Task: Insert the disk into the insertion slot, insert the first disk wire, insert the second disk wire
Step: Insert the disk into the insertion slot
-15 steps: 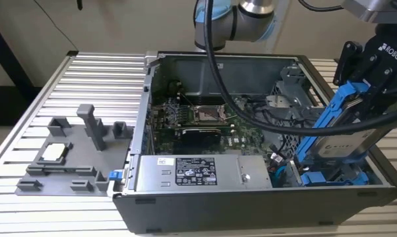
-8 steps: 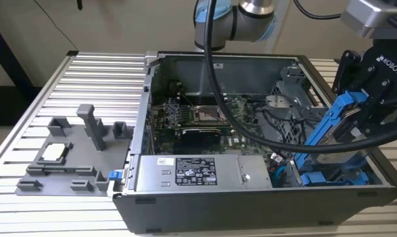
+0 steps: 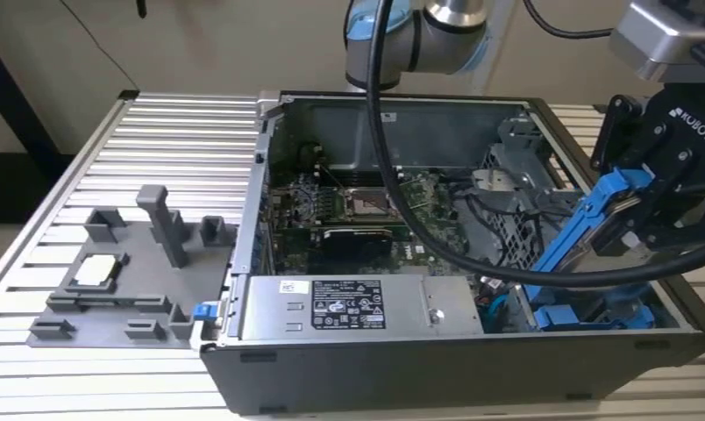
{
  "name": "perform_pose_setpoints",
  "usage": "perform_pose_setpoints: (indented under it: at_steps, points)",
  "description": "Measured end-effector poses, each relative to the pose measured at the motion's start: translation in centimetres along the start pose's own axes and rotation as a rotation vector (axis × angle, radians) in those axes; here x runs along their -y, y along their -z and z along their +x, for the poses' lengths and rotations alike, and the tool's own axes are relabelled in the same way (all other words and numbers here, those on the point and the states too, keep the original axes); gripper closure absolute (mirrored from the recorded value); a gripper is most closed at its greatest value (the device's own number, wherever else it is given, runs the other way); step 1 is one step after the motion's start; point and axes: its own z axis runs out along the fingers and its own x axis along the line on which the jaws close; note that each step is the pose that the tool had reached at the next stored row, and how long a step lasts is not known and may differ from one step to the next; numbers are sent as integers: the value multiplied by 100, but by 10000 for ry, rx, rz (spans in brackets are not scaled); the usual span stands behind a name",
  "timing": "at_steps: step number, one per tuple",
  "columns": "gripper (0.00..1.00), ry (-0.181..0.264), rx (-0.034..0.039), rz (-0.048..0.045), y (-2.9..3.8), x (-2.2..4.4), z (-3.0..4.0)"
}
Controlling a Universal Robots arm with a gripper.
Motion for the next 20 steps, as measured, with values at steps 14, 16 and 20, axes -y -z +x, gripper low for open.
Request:
perform_pose_setpoints:
  at_steps: [14,16,20]
  points:
    - [67,6,158,0,-140,46,16]
    - [67,8,182,-1,-172,51,19]
    - [67,11,245,0,-243,56,24]
